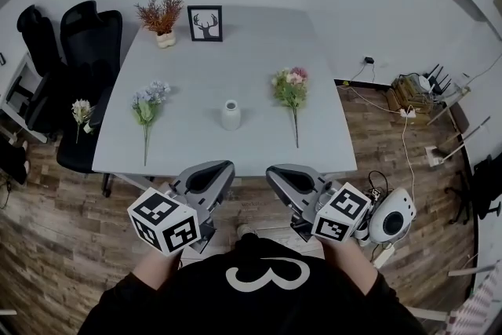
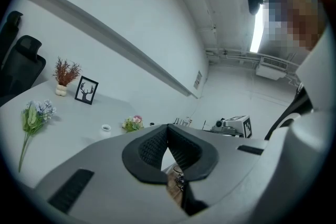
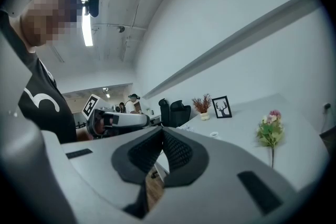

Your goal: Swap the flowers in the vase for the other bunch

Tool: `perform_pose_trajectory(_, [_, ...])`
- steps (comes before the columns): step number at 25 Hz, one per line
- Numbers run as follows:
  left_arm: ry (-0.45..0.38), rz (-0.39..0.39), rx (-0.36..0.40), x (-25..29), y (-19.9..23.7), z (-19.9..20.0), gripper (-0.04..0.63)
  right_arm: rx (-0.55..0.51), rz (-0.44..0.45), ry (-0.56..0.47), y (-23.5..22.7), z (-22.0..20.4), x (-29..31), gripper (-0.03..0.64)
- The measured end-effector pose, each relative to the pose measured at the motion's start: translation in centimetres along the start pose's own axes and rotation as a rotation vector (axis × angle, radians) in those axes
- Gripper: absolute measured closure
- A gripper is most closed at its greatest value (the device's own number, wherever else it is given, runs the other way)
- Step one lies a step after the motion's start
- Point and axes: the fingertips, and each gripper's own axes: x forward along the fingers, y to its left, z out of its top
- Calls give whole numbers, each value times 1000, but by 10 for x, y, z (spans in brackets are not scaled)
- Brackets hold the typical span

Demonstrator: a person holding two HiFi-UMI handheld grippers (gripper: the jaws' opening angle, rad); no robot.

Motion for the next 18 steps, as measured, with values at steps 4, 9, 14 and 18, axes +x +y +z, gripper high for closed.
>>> perform_pose_trajectory(4, [-7,50,-18,14,19,4,584,18,40,16,-26,3,13,609])
perform_pose_trajectory(9, [-11,136,-40,26,50,14,584,33,133,34,-50,11,49,609])
perform_pose_trajectory(14, [-25,232,-56,35,77,27,584,26,233,50,-71,24,80,609])
perform_pose_trajectory(18, [-40,293,-78,31,88,31,584,19,287,53,-83,29,96,609])
